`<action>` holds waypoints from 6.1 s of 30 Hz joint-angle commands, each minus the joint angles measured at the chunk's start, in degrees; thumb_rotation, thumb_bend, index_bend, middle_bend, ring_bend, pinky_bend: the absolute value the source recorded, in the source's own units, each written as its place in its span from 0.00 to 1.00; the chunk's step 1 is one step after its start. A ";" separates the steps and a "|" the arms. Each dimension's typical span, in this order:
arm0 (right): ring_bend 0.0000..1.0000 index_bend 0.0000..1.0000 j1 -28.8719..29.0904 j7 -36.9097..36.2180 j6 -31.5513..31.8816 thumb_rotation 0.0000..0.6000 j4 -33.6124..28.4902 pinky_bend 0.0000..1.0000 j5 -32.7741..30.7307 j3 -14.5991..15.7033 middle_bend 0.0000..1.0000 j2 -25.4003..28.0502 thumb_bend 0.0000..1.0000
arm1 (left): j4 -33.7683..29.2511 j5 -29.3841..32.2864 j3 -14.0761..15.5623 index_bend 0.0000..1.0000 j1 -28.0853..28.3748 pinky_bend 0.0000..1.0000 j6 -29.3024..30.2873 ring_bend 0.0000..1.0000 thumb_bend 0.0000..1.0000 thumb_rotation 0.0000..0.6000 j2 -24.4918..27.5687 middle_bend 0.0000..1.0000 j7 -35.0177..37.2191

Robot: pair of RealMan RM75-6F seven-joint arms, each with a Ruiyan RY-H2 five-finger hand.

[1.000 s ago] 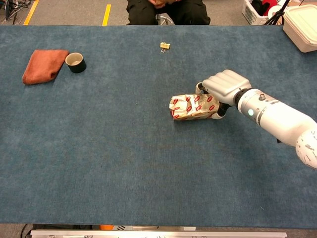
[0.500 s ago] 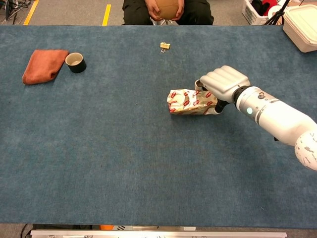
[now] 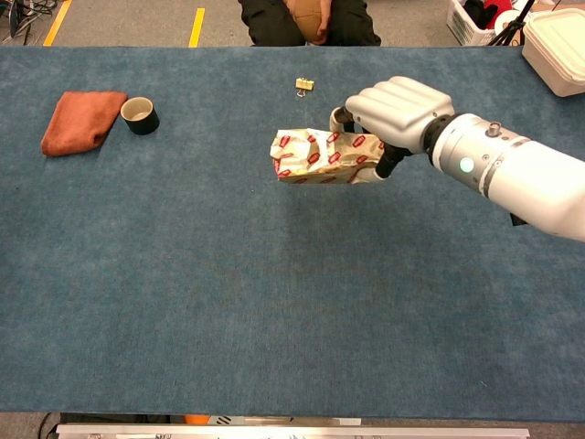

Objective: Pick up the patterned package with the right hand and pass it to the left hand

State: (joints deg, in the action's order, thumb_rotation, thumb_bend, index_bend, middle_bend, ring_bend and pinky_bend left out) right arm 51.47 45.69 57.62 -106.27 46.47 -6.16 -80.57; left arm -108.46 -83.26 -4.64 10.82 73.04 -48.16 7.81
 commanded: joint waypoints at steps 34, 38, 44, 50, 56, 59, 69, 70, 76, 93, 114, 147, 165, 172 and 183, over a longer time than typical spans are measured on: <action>0.41 0.56 17.26 13.16 6.93 1.00 -3.33 0.41 -10.45 -6.32 0.50 -7.37 0.45 | -5.56 12.28 -3.24 0.29 16.84 0.18 -32.40 0.20 0.34 1.00 6.93 0.23 25.62; 0.41 0.56 18.78 14.58 8.13 1.00 -2.73 0.41 -10.69 -6.49 0.50 -8.87 0.45 | -5.34 14.11 -3.81 0.29 17.94 0.18 -35.69 0.20 0.34 1.00 7.25 0.23 28.71; 0.41 0.56 20.40 15.60 9.11 1.00 -0.94 0.41 -10.35 -6.61 0.50 -11.03 0.45 | -5.11 15.91 -4.37 0.29 19.22 0.19 -39.25 0.20 0.34 1.00 7.21 0.23 30.83; 0.41 0.56 21.72 16.20 9.58 1.00 1.86 0.41 -9.86 -6.62 0.50 -13.49 0.45 | -5.41 18.21 -5.50 0.29 20.72 0.19 -44.30 0.21 0.34 1.00 7.59 0.23 34.55; 0.41 0.56 22.75 16.32 9.86 1.00 4.31 0.41 -8.64 -6.77 0.50 -16.04 0.45 | -4.99 19.69 -6.98 0.29 21.82 0.19 -48.57 0.21 0.34 1.00 7.67 0.22 37.55; 0.41 0.56 23.29 16.42 9.87 1.00 5.68 0.41 -8.07 -6.92 0.50 -17.44 0.45 | -4.88 20.44 -7.73 0.29 22.23 0.19 -50.24 0.21 0.34 1.00 7.57 0.22 38.62; 0.41 0.56 25.01 19.00 11.61 1.00 9.54 0.41 -6.39 -7.61 0.50 -21.92 0.45 | -3.82 24.82 -8.89 0.29 23.59 0.20 -54.82 0.21 0.34 1.00 6.96 0.22 39.85; 0.41 0.56 25.13 19.25 11.76 1.00 9.80 0.41 -6.27 -7.71 0.50 -22.18 0.45 | -3.70 25.36 -9.04 0.29 23.66 0.20 -55.19 0.21 0.34 1.00 6.95 0.22 40.05; 0.41 0.56 25.73 20.66 12.36 1.00 11.54 0.41 -6.11 -8.43 0.50 -23.75 0.45 | -2.89 27.61 -9.66 0.28 23.95 0.20 -57.01 0.21 0.33 1.00 6.72 0.21 39.94; 0.41 0.56 26.67 21.27 10.91 1.00 17.02 0.41 -5.56 -10.01 0.50 -27.62 0.45 | -2.96 31.05 -13.40 0.24 22.70 0.21 -61.46 0.21 0.27 1.00 6.59 0.20 40.07; 0.41 0.56 28.26 23.57 10.72 1.00 20.57 0.41 -5.38 -12.17 0.50 -31.22 0.44 | 0.49 39.46 -9.57 0.35 28.41 0.24 -63.64 0.23 0.27 1.00 3.60 0.21 37.07; 0.20 0.00 27.18 25.39 9.65 1.00 19.46 0.35 -6.76 -12.19 0.24 -30.93 0.36 | 2.41 47.58 -9.35 0.58 29.56 0.28 -68.71 0.25 0.27 1.00 3.24 0.25 36.12; 0.08 0.00 25.96 23.39 8.50 1.00 14.35 0.27 -7.96 -12.25 0.08 -26.17 0.15 | 4.54 44.33 -20.65 0.58 20.36 0.28 -78.38 0.25 0.27 1.00 2.21 0.25 31.13; 0.08 0.00 25.06 20.96 7.65 1.00 12.89 0.26 -7.94 -12.18 0.08 -23.30 0.00 | 5.30 44.37 -24.18 0.58 17.95 0.28 -81.44 0.25 0.27 1.00 1.46 0.25 28.40; 0.08 0.00 18.23 14.12 7.57 1.00 3.88 0.26 -6.18 -7.92 0.08 -11.41 0.00 | 6.05 44.82 -28.03 0.58 14.78 0.28 -82.98 0.25 0.27 1.00 0.78 0.25 24.40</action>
State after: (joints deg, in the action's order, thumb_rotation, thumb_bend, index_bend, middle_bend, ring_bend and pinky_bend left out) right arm 71.52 61.51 65.06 -100.33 39.70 -15.42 -94.34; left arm -102.47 -38.55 -32.45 25.82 -9.92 -47.30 32.39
